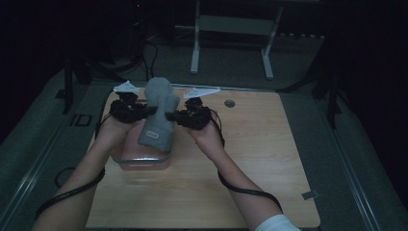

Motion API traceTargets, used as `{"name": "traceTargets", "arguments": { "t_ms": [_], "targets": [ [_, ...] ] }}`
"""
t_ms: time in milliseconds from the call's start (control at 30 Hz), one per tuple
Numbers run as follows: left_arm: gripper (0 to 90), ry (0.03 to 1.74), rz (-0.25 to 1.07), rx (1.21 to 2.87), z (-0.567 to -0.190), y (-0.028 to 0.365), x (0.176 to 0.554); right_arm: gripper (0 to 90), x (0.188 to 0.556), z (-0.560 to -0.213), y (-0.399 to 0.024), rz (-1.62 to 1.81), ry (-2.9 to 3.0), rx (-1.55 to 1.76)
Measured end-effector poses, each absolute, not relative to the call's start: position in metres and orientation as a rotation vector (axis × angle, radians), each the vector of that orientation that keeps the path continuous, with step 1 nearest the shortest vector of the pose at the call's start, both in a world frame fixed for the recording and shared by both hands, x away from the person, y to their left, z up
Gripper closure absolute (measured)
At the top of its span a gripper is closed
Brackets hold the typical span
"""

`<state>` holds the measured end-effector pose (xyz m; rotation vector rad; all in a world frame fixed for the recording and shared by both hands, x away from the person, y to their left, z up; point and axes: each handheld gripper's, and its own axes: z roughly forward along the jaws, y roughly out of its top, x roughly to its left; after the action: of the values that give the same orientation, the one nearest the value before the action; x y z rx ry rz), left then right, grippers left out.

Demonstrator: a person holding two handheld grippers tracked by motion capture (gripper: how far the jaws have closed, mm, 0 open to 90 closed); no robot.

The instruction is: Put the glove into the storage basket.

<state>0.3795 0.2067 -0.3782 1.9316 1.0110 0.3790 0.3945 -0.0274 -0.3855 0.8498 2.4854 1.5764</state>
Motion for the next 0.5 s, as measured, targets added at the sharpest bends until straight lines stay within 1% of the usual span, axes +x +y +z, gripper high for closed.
{"name": "traceTargets", "arguments": {
  "t_ms": [267, 300, 333, 400, 467, 500],
  "targets": [
    [79.8, 1.113, 0.359, 1.903, -0.409, 0.230, 0.387, 82.5, 0.408, -0.407, -0.002, 1.533, 2.534, 0.885],
    [79.8, 1.130, 0.351, 1.912, -0.415, 0.232, 0.389, 82.5, 0.414, -0.418, 0.004, 1.496, 2.554, 0.902],
    [79.8, 1.158, 0.342, 1.916, -0.425, 0.233, 0.393, 82.6, 0.416, -0.421, 0.006, 1.476, 2.559, 0.903],
    [79.7, 1.174, 0.334, 1.925, -0.431, 0.234, 0.396, 82.5, 0.418, -0.426, 0.009, 1.448, 2.567, 0.907],
    [79.7, 1.224, 0.317, 1.934, -0.448, 0.234, 0.403, 82.5, 0.426, -0.442, 0.017, 1.384, 2.595, 0.939],
    [79.7, 1.224, 0.317, 1.934, -0.448, 0.234, 0.403, 82.5, 0.428, -0.447, 0.019, 1.366, 2.602, 0.952]
  ]
}}
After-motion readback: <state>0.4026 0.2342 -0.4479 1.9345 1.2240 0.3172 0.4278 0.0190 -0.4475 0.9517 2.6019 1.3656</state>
